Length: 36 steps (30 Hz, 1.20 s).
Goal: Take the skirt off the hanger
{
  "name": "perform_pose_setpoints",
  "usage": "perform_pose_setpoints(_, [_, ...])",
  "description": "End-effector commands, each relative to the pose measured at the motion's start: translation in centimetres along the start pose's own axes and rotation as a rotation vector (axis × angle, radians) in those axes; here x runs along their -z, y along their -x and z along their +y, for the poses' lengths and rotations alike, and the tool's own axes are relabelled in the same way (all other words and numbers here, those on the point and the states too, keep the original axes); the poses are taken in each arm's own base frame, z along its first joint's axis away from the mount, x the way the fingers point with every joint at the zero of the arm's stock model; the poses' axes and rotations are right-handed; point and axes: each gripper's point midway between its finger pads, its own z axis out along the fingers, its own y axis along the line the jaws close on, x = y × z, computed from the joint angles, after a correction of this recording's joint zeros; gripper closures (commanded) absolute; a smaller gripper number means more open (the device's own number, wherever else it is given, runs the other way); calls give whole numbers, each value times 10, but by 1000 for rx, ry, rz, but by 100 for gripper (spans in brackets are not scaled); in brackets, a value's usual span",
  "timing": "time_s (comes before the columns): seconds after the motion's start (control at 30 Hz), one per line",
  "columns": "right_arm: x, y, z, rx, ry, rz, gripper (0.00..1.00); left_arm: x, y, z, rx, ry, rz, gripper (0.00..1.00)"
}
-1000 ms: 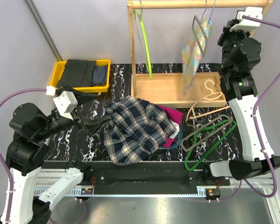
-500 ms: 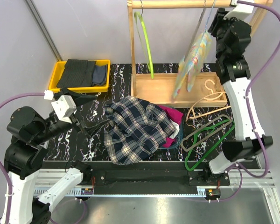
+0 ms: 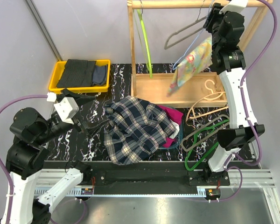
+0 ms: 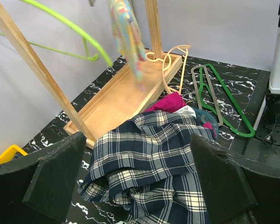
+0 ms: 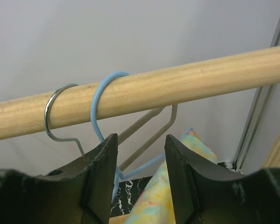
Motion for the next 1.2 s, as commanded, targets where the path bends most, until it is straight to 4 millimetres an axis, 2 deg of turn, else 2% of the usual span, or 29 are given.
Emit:
perform_pose_setpoints(0.0, [3,13,6,-86,24,-12,46,2,2,6,-38,35,-15,1])
perform_pose_setpoints(0.07, [-1,8,8,-88,26,0,44,1,-1,6,-36,33,-10,1])
perform_pose_setpoints(0.1, [-2,16,8,-94,23,-14,43,1,-2,6,-34,32,-7,1])
perform_pose_setpoints(0.17, [-8,9,7,-85,10,13,36,2,0,6,-41,33,-12,1])
perform_pose_setpoints(0.23, [-8,6,7,-93,-1,20,34,2,1,7,-44,40,-14,1])
perform_pose_setpoints(0.37, [-5,13,17,-116,28,9,33,3,-3,6,-50,41,-11,1])
perform_pose_setpoints(0.5, [-6,9,21,-121,32,22,31,3,-4,6,-53,39,-8,1])
perform_pose_setpoints(0.7, [5,16,38,-110,83,3,30,3,-7,6,-51,39,-3,1])
perform_pose_setpoints(0.8, [12,14,46,-112,102,15,30,2,-8,5,-50,37,-2,1])
perform_pose_setpoints(0.83, [19,22,44,-119,98,5,30,3,-8,5,-49,38,-3,1])
perform_pose_setpoints(0.87, [21,7,43,-129,90,39,30,3,-8,5,-49,36,-4,1])
perform_pose_setpoints(0.9, [25,5,39,-141,74,43,30,3,-8,5,-48,38,-5,1])
perform_pose_setpoints(0.93, [35,-9,34,-135,66,73,29,3,-8,5,-48,38,-6,1])
perform_pose_setpoints(0.97, [42,-14,30,-137,62,79,26,3,-8,5,-48,38,-6,1])
perform_pose_setpoints(1.0, [47,-8,26,-152,57,40,25,4,-8,4,-47,37,-7,1])
perform_pose_setpoints(1.03, [61,-19,17,-139,49,49,24,4,-8,4,-48,39,-8,1])
perform_pose_setpoints(1.07, [64,-14,14,-126,47,17,23,4,-9,4,-49,37,-7,1])
perform_pose_setpoints(1.17, [72,-16,10,-112,58,33,22,3,-10,3,-48,30,-5,1])
